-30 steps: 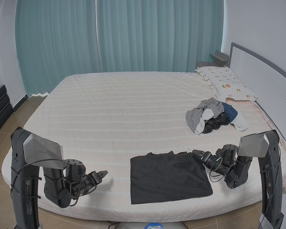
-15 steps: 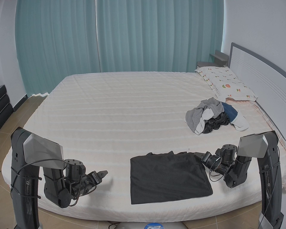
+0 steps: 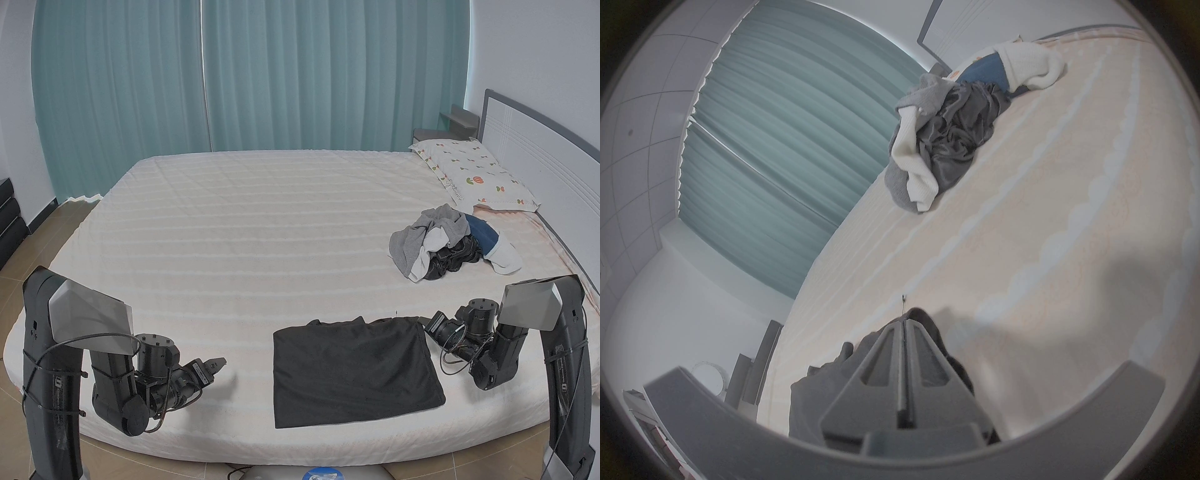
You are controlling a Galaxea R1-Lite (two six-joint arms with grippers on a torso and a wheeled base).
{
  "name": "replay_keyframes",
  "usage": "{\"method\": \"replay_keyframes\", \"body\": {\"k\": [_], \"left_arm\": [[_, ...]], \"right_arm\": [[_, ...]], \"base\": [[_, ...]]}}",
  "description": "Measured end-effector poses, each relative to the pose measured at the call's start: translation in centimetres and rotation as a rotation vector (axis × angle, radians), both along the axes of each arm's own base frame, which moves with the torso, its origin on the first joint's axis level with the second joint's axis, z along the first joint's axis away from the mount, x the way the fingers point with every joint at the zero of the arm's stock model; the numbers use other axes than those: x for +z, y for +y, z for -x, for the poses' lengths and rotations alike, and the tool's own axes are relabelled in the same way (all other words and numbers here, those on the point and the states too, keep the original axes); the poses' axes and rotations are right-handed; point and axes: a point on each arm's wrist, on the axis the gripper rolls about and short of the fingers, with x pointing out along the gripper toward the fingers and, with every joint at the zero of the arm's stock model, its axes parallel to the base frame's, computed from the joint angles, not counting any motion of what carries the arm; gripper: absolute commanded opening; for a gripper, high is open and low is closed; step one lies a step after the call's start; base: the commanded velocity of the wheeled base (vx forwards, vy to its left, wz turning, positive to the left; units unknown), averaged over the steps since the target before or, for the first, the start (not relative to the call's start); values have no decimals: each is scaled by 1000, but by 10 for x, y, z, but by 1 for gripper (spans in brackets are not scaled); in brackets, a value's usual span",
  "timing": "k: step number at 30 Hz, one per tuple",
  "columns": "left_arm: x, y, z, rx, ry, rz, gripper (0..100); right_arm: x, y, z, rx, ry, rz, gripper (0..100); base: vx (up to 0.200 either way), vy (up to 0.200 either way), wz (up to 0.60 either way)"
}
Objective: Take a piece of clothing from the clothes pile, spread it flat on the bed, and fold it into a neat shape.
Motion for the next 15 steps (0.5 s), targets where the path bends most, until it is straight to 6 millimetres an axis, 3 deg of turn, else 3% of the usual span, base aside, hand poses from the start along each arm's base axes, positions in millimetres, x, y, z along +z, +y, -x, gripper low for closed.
{"method": "replay_keyframes", "body": {"k": [15], "left_arm": [[0, 0, 0, 0, 0, 0, 100]], "right_arm": [[-2, -8, -3, -29, 14, 7, 0]], "base": [[0, 0, 0]]}}
